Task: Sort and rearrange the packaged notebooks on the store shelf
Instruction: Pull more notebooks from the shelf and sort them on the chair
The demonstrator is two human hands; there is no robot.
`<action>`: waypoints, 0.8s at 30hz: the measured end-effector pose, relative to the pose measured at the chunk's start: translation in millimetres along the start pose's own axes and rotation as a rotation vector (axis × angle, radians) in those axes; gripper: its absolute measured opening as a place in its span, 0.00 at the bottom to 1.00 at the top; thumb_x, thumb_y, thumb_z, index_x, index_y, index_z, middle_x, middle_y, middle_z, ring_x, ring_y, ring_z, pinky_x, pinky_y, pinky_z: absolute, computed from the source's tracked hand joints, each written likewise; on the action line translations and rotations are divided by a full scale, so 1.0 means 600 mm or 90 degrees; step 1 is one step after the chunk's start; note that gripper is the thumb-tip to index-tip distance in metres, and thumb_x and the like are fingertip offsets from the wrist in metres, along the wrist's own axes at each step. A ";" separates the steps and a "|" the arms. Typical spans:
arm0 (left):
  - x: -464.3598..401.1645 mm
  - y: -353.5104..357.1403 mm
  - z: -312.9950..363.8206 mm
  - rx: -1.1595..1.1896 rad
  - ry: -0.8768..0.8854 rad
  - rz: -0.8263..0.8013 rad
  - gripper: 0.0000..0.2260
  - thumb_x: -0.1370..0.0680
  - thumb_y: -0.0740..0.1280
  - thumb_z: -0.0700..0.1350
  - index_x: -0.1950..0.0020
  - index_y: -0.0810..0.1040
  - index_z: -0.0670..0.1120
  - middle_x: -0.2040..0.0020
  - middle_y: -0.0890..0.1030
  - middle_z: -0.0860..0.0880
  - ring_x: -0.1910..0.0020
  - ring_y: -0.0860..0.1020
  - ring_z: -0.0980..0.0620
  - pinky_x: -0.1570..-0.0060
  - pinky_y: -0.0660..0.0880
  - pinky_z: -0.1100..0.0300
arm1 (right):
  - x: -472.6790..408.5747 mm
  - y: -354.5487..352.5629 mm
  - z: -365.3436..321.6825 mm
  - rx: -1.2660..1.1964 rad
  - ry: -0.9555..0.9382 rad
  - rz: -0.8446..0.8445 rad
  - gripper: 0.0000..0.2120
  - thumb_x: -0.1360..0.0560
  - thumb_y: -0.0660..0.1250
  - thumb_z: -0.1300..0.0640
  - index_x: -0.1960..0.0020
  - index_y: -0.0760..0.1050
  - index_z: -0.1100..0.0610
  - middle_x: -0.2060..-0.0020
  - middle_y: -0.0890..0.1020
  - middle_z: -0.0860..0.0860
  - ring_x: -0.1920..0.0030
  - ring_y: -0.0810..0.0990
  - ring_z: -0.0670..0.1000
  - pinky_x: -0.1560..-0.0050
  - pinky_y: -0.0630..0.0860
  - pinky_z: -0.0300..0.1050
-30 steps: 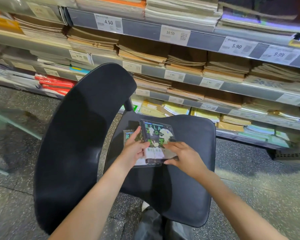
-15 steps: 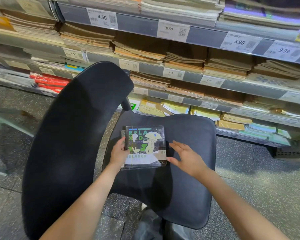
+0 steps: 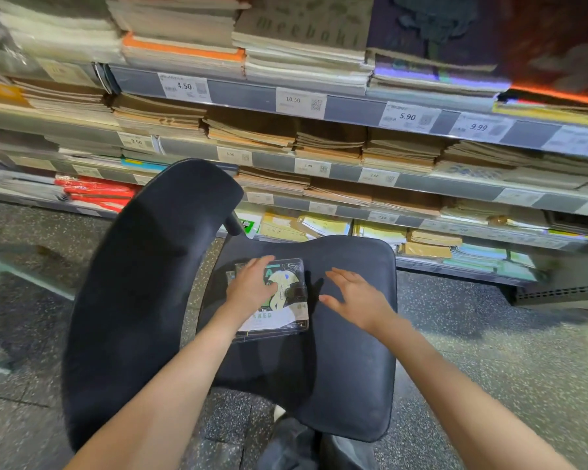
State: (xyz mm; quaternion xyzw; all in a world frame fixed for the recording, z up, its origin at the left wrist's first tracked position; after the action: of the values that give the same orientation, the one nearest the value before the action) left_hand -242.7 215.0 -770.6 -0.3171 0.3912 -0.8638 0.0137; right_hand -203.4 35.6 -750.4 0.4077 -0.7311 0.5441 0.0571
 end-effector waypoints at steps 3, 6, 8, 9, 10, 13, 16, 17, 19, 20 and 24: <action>0.012 -0.031 0.060 -0.024 0.050 -0.005 0.25 0.24 0.66 0.43 0.28 0.63 0.50 0.29 0.67 0.49 0.32 0.66 0.47 0.36 0.68 0.46 | 0.020 -0.048 0.001 0.008 0.007 0.019 0.28 0.21 0.56 0.44 0.25 0.56 0.53 0.26 0.59 0.49 0.26 0.56 0.50 0.30 0.58 0.46; 0.024 -0.072 0.134 -0.041 0.104 0.006 0.25 0.24 0.65 0.43 0.28 0.63 0.49 0.29 0.67 0.48 0.31 0.66 0.46 0.36 0.68 0.48 | 0.047 -0.112 -0.001 0.022 0.019 0.049 0.28 0.21 0.56 0.44 0.25 0.55 0.53 0.26 0.59 0.50 0.26 0.57 0.51 0.29 0.58 0.47; 0.035 -0.103 0.184 -0.056 0.131 0.014 0.25 0.24 0.65 0.44 0.28 0.63 0.50 0.29 0.67 0.48 0.32 0.67 0.45 0.37 0.69 0.48 | 0.066 -0.161 -0.007 0.039 0.024 0.069 0.28 0.21 0.55 0.43 0.25 0.55 0.53 0.26 0.60 0.50 0.27 0.58 0.52 0.30 0.59 0.49; 0.041 -0.119 0.208 -0.064 0.144 0.015 0.25 0.25 0.65 0.44 0.28 0.63 0.50 0.29 0.67 0.48 0.32 0.67 0.45 0.37 0.69 0.48 | 0.077 -0.188 -0.010 0.048 0.027 0.080 0.28 0.21 0.55 0.43 0.25 0.55 0.53 0.26 0.60 0.50 0.27 0.58 0.52 0.30 0.60 0.49; 0.048 -0.136 0.234 -0.066 0.160 0.018 0.26 0.25 0.66 0.44 0.28 0.64 0.50 0.29 0.67 0.48 0.32 0.68 0.45 0.37 0.69 0.48 | 0.088 -0.215 -0.013 0.056 0.031 0.091 0.28 0.21 0.55 0.43 0.26 0.56 0.53 0.26 0.61 0.50 0.27 0.59 0.52 0.31 0.60 0.49; 0.073 -0.193 0.312 -0.070 0.206 0.032 0.25 0.26 0.66 0.44 0.29 0.65 0.50 0.31 0.70 0.48 0.34 0.69 0.46 0.38 0.71 0.50 | 0.122 -0.301 -0.025 0.064 0.032 0.130 0.28 0.22 0.56 0.43 0.26 0.57 0.54 0.27 0.62 0.51 0.28 0.61 0.53 0.31 0.61 0.50; 0.102 -0.260 0.391 -0.091 0.247 0.066 0.26 0.25 0.67 0.46 0.29 0.65 0.50 0.30 0.69 0.48 0.33 0.69 0.48 0.37 0.70 0.52 | 0.162 -0.394 -0.043 0.066 0.036 0.177 0.28 0.22 0.57 0.43 0.27 0.58 0.54 0.28 0.64 0.52 0.29 0.63 0.53 0.32 0.63 0.50; 0.113 -0.284 0.416 -0.094 0.259 0.077 0.26 0.25 0.67 0.45 0.28 0.64 0.49 0.30 0.68 0.48 0.32 0.68 0.49 0.36 0.69 0.54 | 0.176 -0.424 -0.050 0.066 0.036 0.193 0.28 0.22 0.58 0.44 0.27 0.59 0.55 0.28 0.64 0.52 0.29 0.63 0.53 0.32 0.63 0.50; 0.138 -0.333 0.464 -0.092 0.287 0.102 0.26 0.25 0.67 0.45 0.28 0.65 0.49 0.30 0.69 0.49 0.32 0.68 0.49 0.36 0.68 0.54 | 0.202 -0.480 -0.067 0.069 0.030 0.221 0.28 0.22 0.58 0.44 0.27 0.59 0.54 0.28 0.64 0.52 0.30 0.64 0.53 0.33 0.64 0.50; 0.150 -0.355 0.486 -0.090 0.301 0.112 0.25 0.25 0.67 0.45 0.29 0.65 0.49 0.30 0.69 0.49 0.32 0.68 0.49 0.36 0.68 0.54 | 0.214 -0.506 -0.075 0.068 0.029 0.232 0.27 0.22 0.58 0.44 0.27 0.59 0.54 0.28 0.64 0.52 0.30 0.64 0.53 0.33 0.65 0.50; 0.202 -0.431 0.567 -0.117 0.349 0.135 0.25 0.26 0.68 0.45 0.30 0.67 0.49 0.32 0.71 0.48 0.35 0.70 0.49 0.37 0.70 0.53 | 0.271 -0.601 -0.109 0.063 0.024 0.292 0.27 0.23 0.60 0.44 0.27 0.60 0.53 0.29 0.66 0.51 0.30 0.65 0.51 0.34 0.66 0.48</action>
State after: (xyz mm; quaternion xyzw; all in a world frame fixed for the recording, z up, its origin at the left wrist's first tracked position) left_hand -91.4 134.4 -361.3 -0.0295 0.4874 -0.8721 -0.0312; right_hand -97.4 -23.3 -368.2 0.2227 -0.7759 0.5855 -0.0743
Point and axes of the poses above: each hand's wrist, its own x-axis away from the middle knuckle, its own y-axis out of the palm, z = x × y, the point moved 10 cm from there along -x, towards the middle knuckle
